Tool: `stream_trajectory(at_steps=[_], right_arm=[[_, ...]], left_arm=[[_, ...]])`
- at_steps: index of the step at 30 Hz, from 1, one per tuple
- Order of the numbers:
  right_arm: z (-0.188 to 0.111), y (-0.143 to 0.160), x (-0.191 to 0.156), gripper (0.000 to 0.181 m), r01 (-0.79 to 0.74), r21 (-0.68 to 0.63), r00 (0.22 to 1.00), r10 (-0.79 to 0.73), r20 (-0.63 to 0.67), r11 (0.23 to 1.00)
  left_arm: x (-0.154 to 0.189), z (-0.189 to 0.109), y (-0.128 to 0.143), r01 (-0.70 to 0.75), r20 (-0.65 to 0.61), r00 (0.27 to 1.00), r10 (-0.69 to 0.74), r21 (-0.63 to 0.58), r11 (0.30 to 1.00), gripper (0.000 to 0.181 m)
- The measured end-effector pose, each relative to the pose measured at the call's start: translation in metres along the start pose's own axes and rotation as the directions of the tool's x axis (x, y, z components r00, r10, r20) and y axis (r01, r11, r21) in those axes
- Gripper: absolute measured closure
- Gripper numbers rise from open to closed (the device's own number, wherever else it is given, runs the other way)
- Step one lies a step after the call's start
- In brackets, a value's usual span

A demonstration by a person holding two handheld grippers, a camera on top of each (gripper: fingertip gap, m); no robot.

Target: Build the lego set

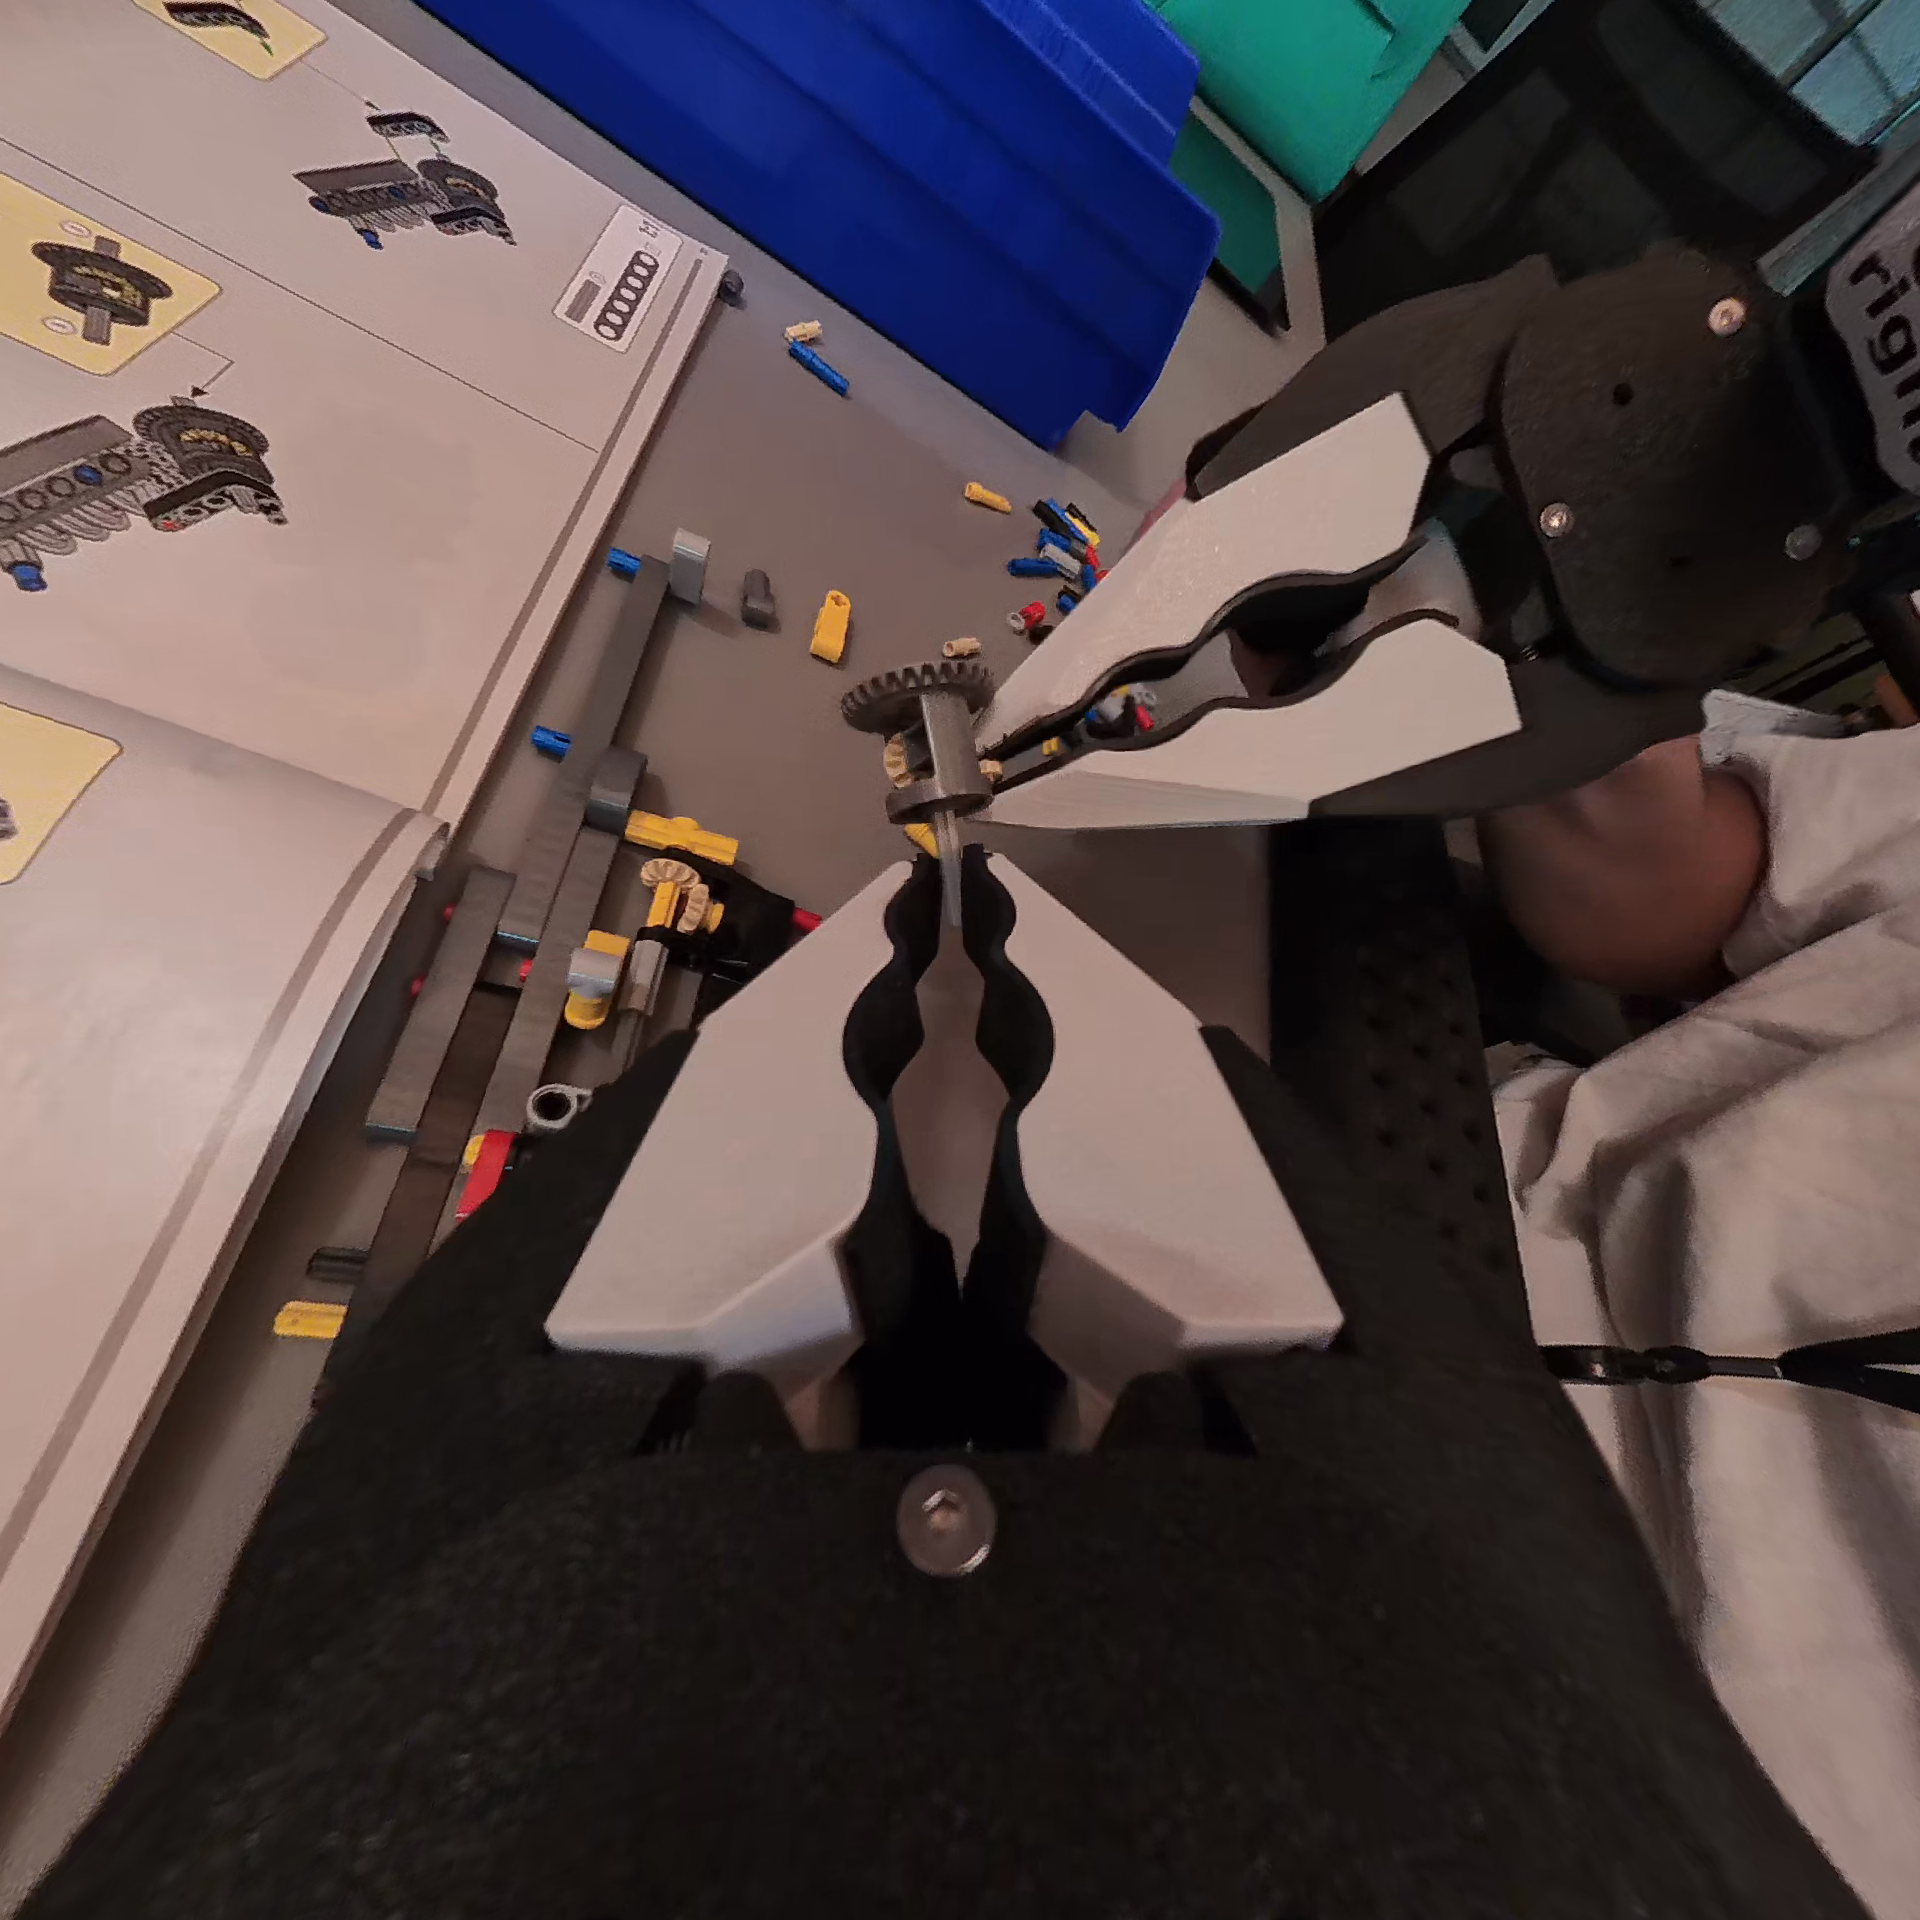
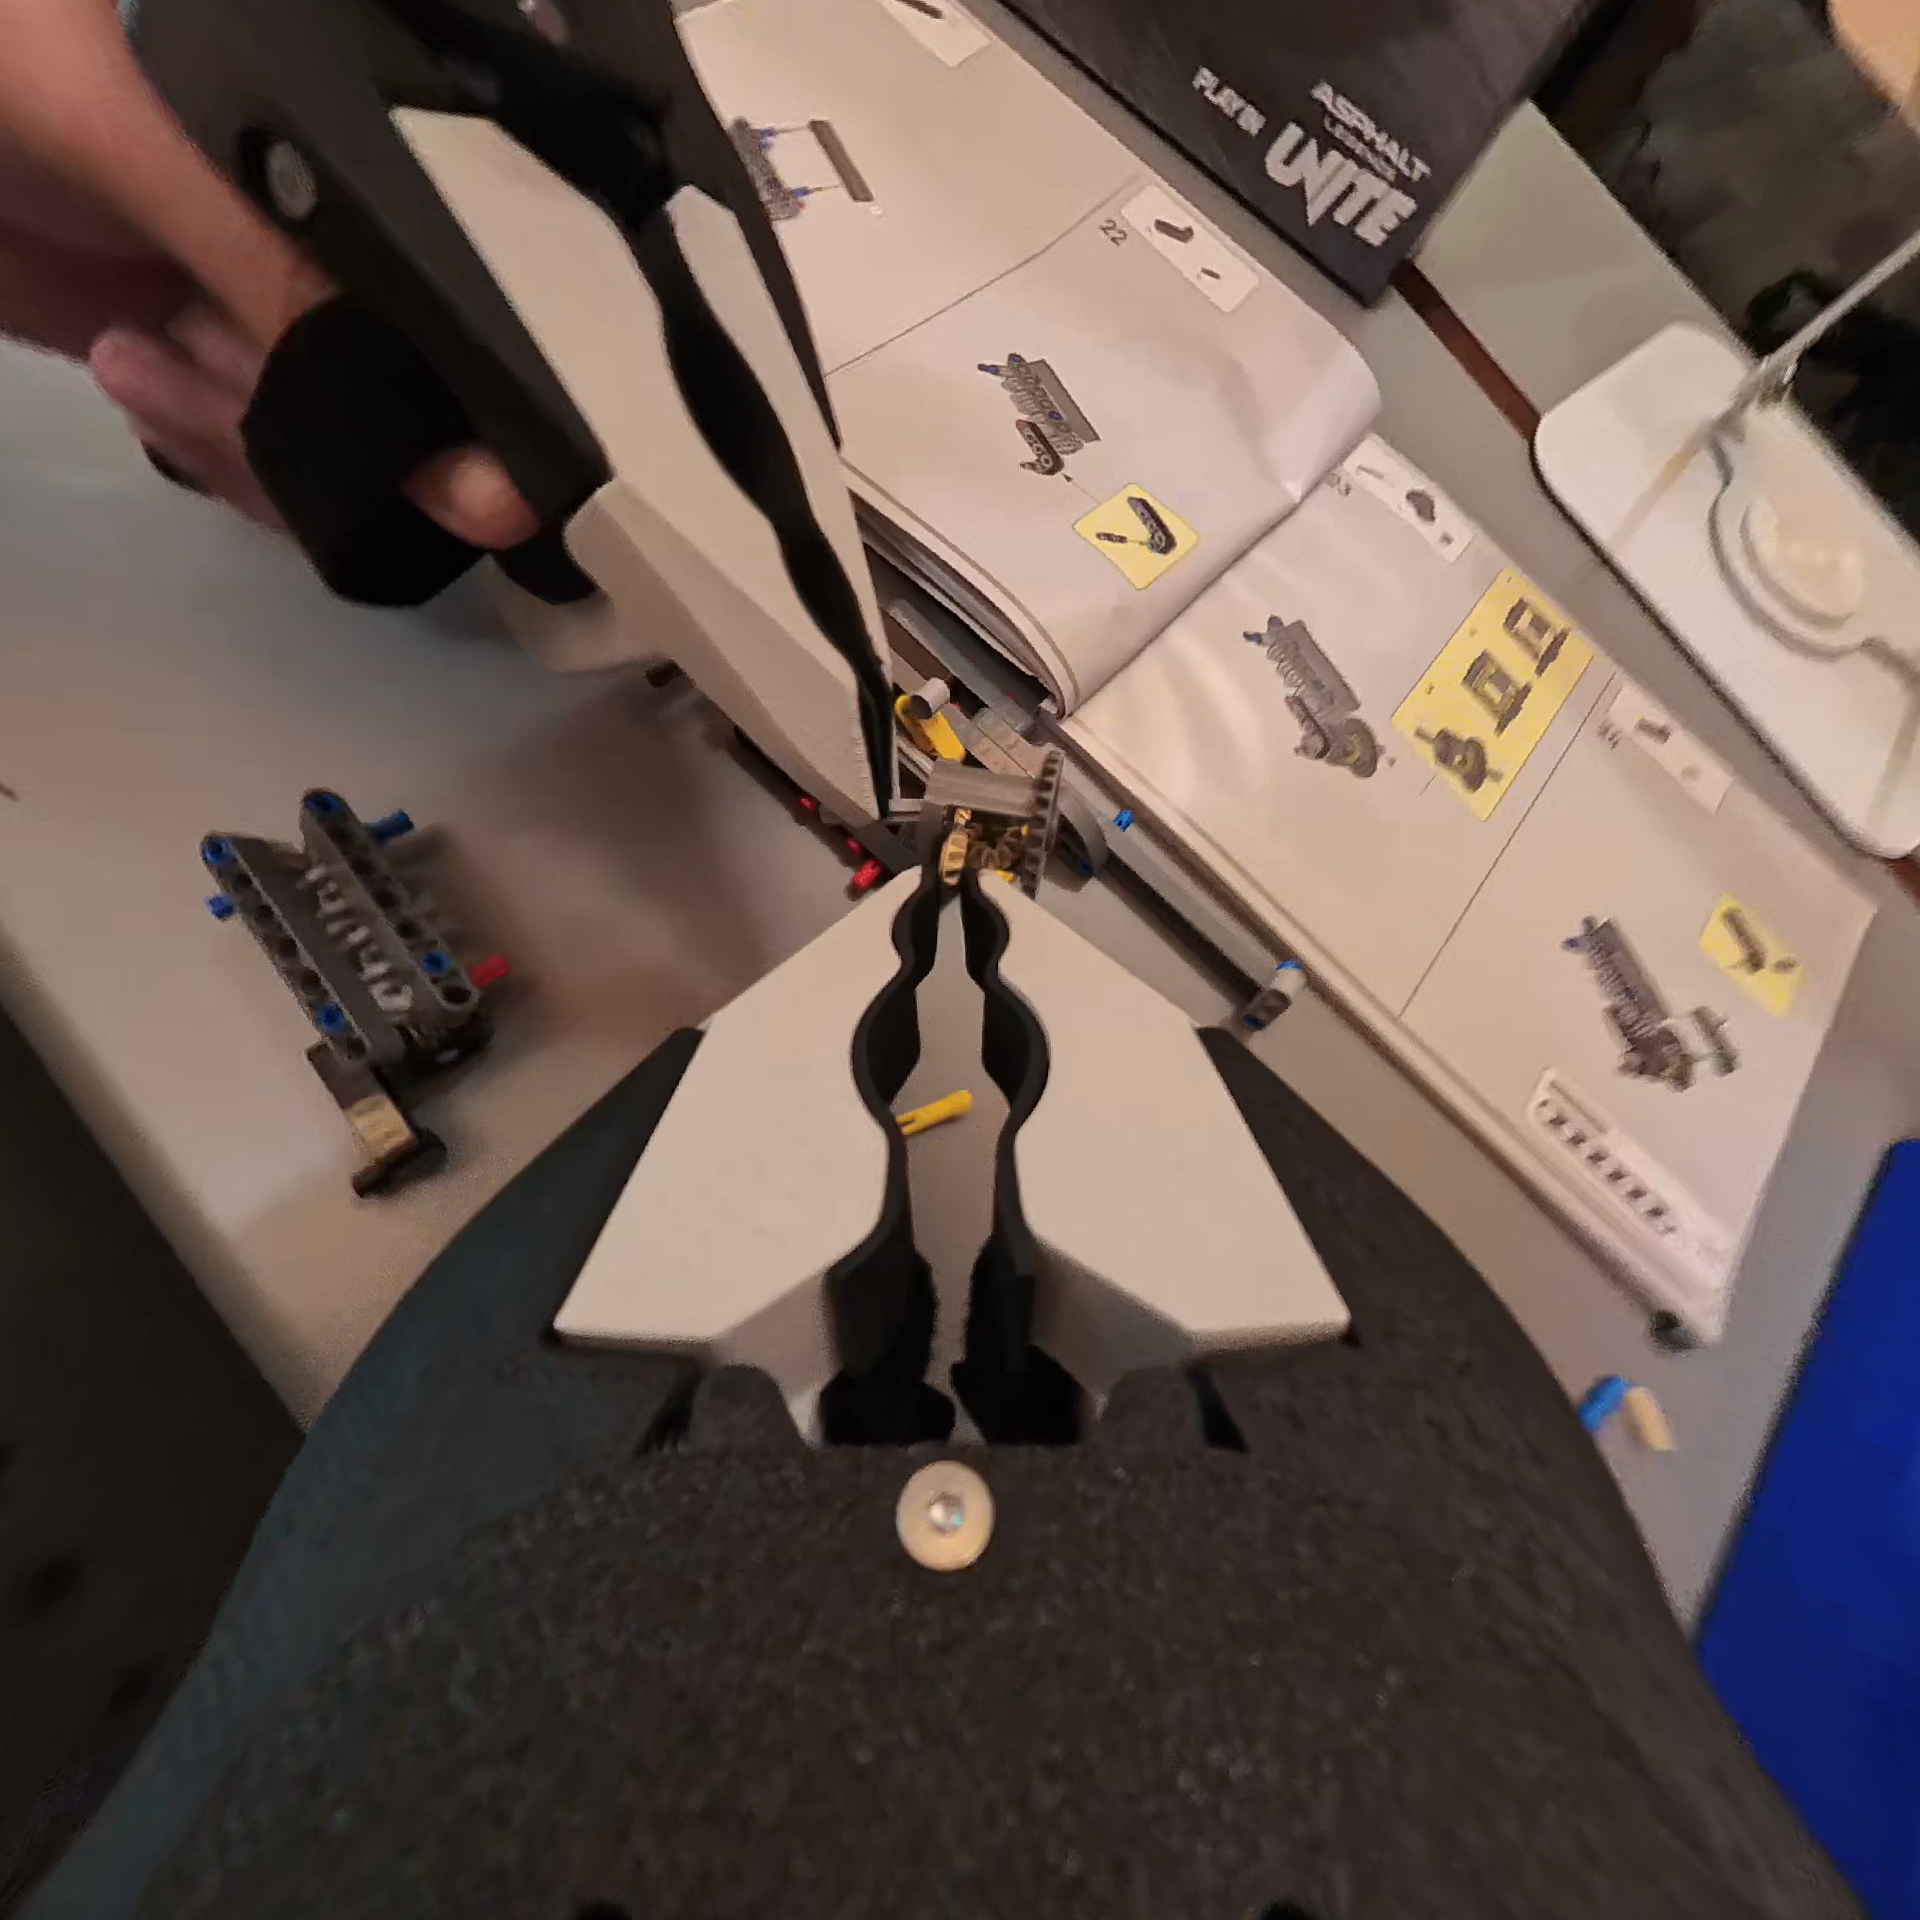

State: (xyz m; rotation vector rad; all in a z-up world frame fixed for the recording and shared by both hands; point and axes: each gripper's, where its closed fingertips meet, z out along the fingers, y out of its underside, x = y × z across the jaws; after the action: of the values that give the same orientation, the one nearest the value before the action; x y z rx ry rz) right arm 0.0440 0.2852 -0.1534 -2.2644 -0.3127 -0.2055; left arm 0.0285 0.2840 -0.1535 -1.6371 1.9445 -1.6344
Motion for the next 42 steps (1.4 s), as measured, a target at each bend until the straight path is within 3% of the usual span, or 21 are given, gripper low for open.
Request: stream_trajectory(at_steps=[6, 12, 14, 17, 21, 28, 31, 34, 37, 39, 42], right_arm=[[-0.015, -0.015, 0.009, 0.178, 0.308, 0.022, 0.945, -0.303, -0.125, 0.951], [-0.022, -0.016, 0.014, 0.178, 0.363, -0.019, 0.924, -0.362, -0.125, 0.932], [-0.024, -0.005, 0.019, 0.178, 0.276, -0.024, 0.958, -0.277, -0.071, 0.961], [-0.025, 0.015, 0.024, 0.178, 0.025, -0.008, 0.998, -0.025, 0.057, 1.000], [-0.029, 0.030, 0.019, 0.178, -0.274, 0.052, 0.936, 0.255, 0.242, 0.960], [-0.022, 0.025, -0.003, 0.178, -0.462, 0.194, 0.854, 0.375, 0.361, 0.866], [-0.025, 0.022, -0.009, 0.178, -0.566, 0.152, 0.761, 0.444, 0.473, 0.810], [-0.030, 0.019, -0.002, 0.178, -0.619, 0.173, 0.722, 0.469, 0.508, 0.766], [-0.033, 0.018, -0.007, 0.178, -0.721, 0.087, 0.571, 0.519, 0.635, 0.687], [-0.035, 0.017, -0.005, 0.178, -0.767, 0.044, 0.492, 0.542, 0.681, 0.641], [-0.047, 0.006, -0.007, 0.178, -0.820, 0.008, 0.370, 0.519, 0.771, 0.573]], left_arm=[[0.010, -0.004, -0.008, 0.039, -0.093, 0.995, -0.034, 0.054, 0.998, 0.178], [0.015, -0.005, -0.011, 0.014, -0.110, 0.994, -0.006, 0.068, 0.998, 0.178], [0.009, -0.005, -0.008, -0.006, -0.064, 0.998, 0.009, 0.044, 0.999, 0.178], [-0.002, -0.004, 0.000, -0.050, 0.018, 0.999, 0.050, -0.008, 0.999, 0.178], [-0.004, 0.003, 0.018, -0.099, 0.063, 0.992, 0.108, -0.125, 0.987, 0.178], [-0.015, 0.009, 0.064, -0.250, 0.137, 0.932, 0.335, -0.425, 0.870, 0.179], [-0.011, 0.010, 0.067, -0.268, 0.130, 0.924, 0.360, -0.452, 0.851, 0.178], [-0.012, 0.010, 0.066, -0.299, 0.132, 0.909, 0.395, -0.454, 0.839, 0.176], [-0.014, 0.011, 0.059, -0.343, 0.153, 0.884, 0.442, -0.430, 0.835, 0.175], [-0.008, 0.012, 0.052, -0.388, 0.143, 0.869, 0.474, -0.397, 0.832, 0.164], [0.008, 0.013, 0.030, -0.525, 0.153, 0.798, 0.583, -0.297, 0.797, 0.157]])
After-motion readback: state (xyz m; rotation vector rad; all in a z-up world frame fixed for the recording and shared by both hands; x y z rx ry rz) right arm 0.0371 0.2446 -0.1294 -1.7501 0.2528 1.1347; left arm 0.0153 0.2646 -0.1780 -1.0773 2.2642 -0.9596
